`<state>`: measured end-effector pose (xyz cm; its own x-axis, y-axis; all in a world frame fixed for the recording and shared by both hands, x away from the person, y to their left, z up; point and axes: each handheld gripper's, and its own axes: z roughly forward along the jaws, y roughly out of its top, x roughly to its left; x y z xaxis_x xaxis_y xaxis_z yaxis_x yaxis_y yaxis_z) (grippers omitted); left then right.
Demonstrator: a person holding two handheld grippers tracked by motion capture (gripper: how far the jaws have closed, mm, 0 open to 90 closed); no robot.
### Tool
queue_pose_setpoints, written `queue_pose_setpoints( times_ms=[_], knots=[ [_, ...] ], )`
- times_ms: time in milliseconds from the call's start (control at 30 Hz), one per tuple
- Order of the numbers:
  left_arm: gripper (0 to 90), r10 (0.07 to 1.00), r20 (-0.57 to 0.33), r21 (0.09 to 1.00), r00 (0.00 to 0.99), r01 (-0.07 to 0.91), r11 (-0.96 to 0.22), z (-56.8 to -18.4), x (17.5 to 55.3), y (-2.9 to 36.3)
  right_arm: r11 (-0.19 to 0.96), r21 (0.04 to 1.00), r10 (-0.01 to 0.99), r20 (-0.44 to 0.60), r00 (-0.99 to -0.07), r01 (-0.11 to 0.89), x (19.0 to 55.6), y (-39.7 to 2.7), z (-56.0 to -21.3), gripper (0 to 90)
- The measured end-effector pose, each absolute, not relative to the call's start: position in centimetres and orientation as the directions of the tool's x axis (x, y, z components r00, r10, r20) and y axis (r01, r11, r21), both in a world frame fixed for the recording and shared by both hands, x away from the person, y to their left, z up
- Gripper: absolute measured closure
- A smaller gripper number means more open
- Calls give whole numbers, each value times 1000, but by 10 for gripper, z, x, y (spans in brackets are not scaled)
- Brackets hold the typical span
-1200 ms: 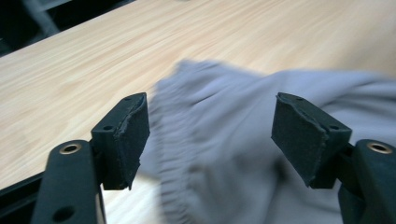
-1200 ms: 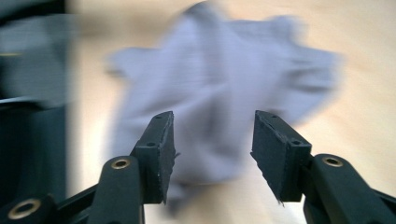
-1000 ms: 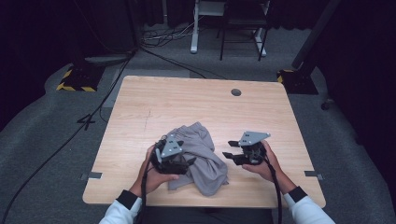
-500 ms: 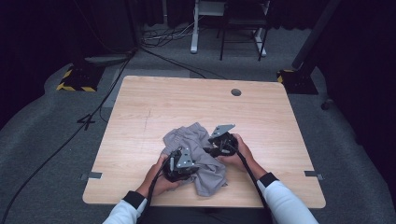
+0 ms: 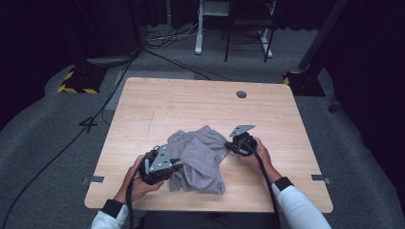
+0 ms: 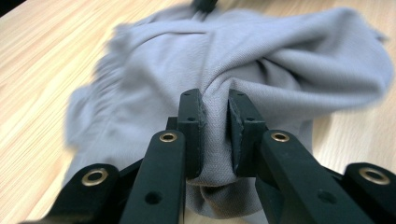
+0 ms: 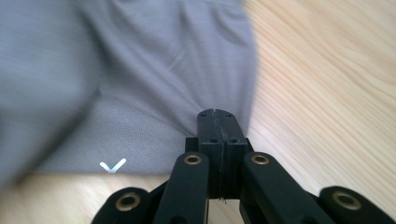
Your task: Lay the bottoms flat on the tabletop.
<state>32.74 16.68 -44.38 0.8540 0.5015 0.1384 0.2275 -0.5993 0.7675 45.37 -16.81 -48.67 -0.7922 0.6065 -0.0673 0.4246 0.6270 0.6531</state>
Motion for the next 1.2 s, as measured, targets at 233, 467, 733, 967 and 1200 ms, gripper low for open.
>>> queue_pose_setpoints(
  times_ms=[233, 467, 733, 967, 1200],
  knots=[
    [786, 538, 94, 734, 838, 307, -606, -457, 330, 197, 592, 633, 679, -56, -732, 500, 452, -217, -484, 898],
    [697, 594, 9, 730, 805, 401, -554, -472, 342, 211, 586, 604, 708, -59, -703, 539, 432, -256, -481, 896],
    [433, 694, -2, 751, 720, 460, -475, -469, 354, 209, 582, 598, 731, -86, -677, 552, 426, -275, -471, 664],
    [314, 732, -65, 763, 678, 507, -402, -468, 392, 195, 498, 710, 734, -39, -678, 498, 443, -263, -457, 459],
    [250, 722, -119, 718, 681, 561, -411, -474, 438, 155, 523, 676, 728, -39, -684, 519, 477, -232, -478, 364]
  ],
)
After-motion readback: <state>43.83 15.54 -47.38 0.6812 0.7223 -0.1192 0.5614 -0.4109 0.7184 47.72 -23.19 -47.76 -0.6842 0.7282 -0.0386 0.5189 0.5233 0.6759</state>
